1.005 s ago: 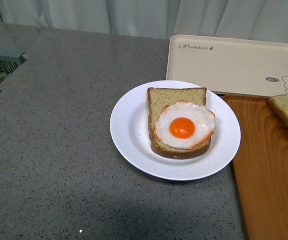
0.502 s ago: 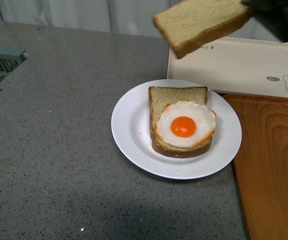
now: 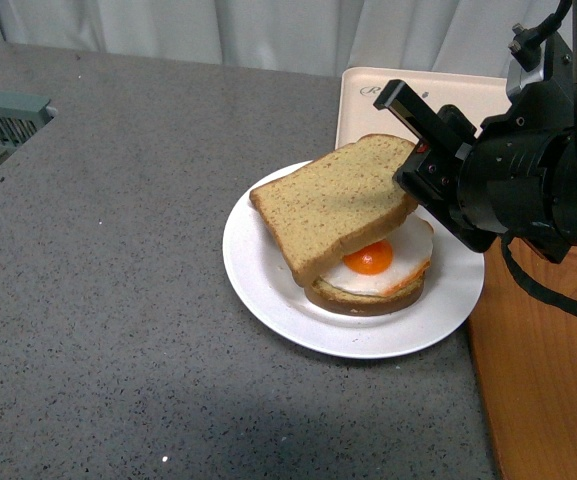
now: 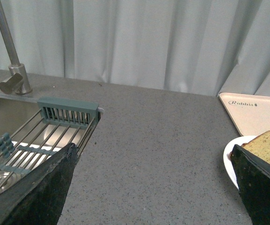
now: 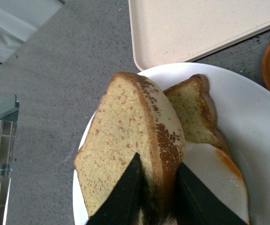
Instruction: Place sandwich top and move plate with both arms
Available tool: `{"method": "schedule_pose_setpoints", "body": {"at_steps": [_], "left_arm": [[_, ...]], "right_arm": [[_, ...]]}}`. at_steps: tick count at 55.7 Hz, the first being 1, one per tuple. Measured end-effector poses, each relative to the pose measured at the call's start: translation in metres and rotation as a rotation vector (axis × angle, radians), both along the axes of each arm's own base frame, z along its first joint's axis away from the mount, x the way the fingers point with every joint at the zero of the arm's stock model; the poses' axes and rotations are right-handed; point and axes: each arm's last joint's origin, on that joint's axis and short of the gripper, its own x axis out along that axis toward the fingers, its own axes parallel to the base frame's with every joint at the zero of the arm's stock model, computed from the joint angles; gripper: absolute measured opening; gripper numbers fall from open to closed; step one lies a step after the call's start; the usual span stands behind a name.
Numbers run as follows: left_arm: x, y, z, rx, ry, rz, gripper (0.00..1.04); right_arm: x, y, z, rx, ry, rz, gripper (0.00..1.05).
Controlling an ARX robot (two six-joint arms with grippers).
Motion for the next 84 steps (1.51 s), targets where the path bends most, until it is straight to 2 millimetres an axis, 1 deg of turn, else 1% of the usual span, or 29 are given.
{"method": "schedule_pose_setpoints", "body": {"at_steps": [3, 9, 12, 13, 19, 20, 21, 23, 24, 26, 31, 34, 35, 37, 38, 41, 44, 45, 46, 48, 51, 53, 55, 59, 74, 75, 79, 80, 84], "left_arm": [[0.000, 0.000, 0.000, 0.000, 0.000, 0.000, 0.98], [0.000, 0.000, 0.000, 0.000, 0.000, 0.000, 0.98], [0.000, 0.000, 0.000, 0.000, 0.000, 0.000, 0.98], [0.000, 0.000, 0.000, 0.000, 0.000, 0.000, 0.98], [0.000, 0.000, 0.000, 0.000, 0.000, 0.000, 0.98], [0.000, 0.000, 0.000, 0.000, 0.000, 0.000, 0.98], [0.000, 0.000, 0.000, 0.000, 0.000, 0.000, 0.98], [0.000, 0.000, 0.000, 0.000, 0.000, 0.000, 0.98], [0.000, 0.000, 0.000, 0.000, 0.000, -0.001, 0.98], [0.000, 0.000, 0.000, 0.000, 0.000, 0.000, 0.98], [0.000, 0.000, 0.000, 0.000, 0.000, 0.002, 0.98], [0.000, 0.000, 0.000, 0.000, 0.000, 0.001, 0.98], [0.000, 0.000, 0.000, 0.000, 0.000, 0.001, 0.98], [0.000, 0.000, 0.000, 0.000, 0.000, 0.001, 0.98], [0.000, 0.000, 0.000, 0.000, 0.000, 0.001, 0.98], [0.000, 0.000, 0.000, 0.000, 0.000, 0.001, 0.98], [0.000, 0.000, 0.000, 0.000, 0.000, -0.001, 0.98], [0.000, 0.000, 0.000, 0.000, 0.000, 0.000, 0.98], [0.000, 0.000, 0.000, 0.000, 0.000, 0.000, 0.98], [0.000, 0.000, 0.000, 0.000, 0.000, 0.001, 0.98], [0.000, 0.000, 0.000, 0.000, -0.001, 0.001, 0.98], [0.000, 0.000, 0.000, 0.000, 0.000, 0.004, 0.98], [0.000, 0.000, 0.000, 0.000, -0.001, 0.002, 0.98], [0.000, 0.000, 0.000, 0.000, -0.001, 0.000, 0.98], [0.000, 0.000, 0.000, 0.000, 0.000, 0.001, 0.98], [0.000, 0.000, 0.000, 0.000, 0.000, 0.001, 0.98], [0.000, 0.000, 0.000, 0.000, 0.000, 0.000, 0.98], [0.000, 0.000, 0.000, 0.000, -0.001, 0.000, 0.98], [0.000, 0.000, 0.000, 0.000, -0.001, 0.000, 0.98]], "right_arm": [[0.000, -0.004, -0.001, -0.023, 0.015, -0.006, 0.36], [0.000, -0.011, 0.002, -0.070, 0.018, -0.027, 0.52], [0.001, -0.015, 0.008, -0.095, 0.004, -0.035, 0.61], [0.001, -0.019, 0.013, -0.107, -0.010, -0.043, 0.66], [0.002, -0.029, 0.029, -0.128, -0.065, -0.063, 0.82], [0.003, -0.029, 0.030, -0.149, -0.092, -0.066, 0.81], [0.002, -0.032, 0.033, -0.191, -0.170, -0.091, 0.79], [0.001, -0.037, 0.035, -0.235, -0.249, -0.122, 0.75], [-0.005, -0.046, 0.040, -0.315, -0.392, -0.166, 0.68], [-0.016, -0.059, 0.044, -0.403, -0.512, -0.155, 0.61], [-0.042, -0.088, 0.057, -0.530, -0.671, -0.146, 0.47], [-0.060, -0.106, 0.061, -0.580, -0.702, -0.135, 0.38], [-0.063, -0.109, 0.061, -0.588, -0.705, -0.133, 0.36], [-0.078, -0.120, 0.060, -0.620, -0.697, -0.136, 0.29], [-0.082, -0.122, 0.059, -0.626, -0.690, -0.140, 0.27], [-0.105, -0.128, 0.053, -0.657, -0.650, -0.146, 0.17], [-0.138, -0.127, 0.045, -0.667, -0.599, -0.106, 0.03], [-0.146, -0.127, 0.044, -0.673, -0.587, -0.093, 0.01], [-0.157, -0.127, 0.042, -0.674, -0.573, -0.088, 0.01], [-0.169, -0.127, 0.047, -0.679, -0.571, -0.088, 0.01], [-0.191, -0.127, 0.055, -0.679, -0.624, -0.101, 0.01], [-0.201, -0.127, 0.058, -0.679, -0.660, -0.113, 0.01], [-0.206, -0.127, 0.059, -0.680, -0.688, -0.124, 0.01], [-0.208, -0.127, 0.061, -0.680, -0.711, -0.134, 0.01], [-0.208, -0.127, 0.061, -0.679, -0.711, -0.133, 0.01], [-0.208, -0.127, 0.061, -0.664, -0.704, -0.128, 0.02], [-0.207, -0.127, 0.056, -0.519, -0.583, -0.115, 0.15], [-0.207, -0.127, 0.055, -0.489, -0.570, -0.123, 0.17], [-0.206, -0.127, 0.053, -0.361, -0.518, -0.174, 0.33]]}}
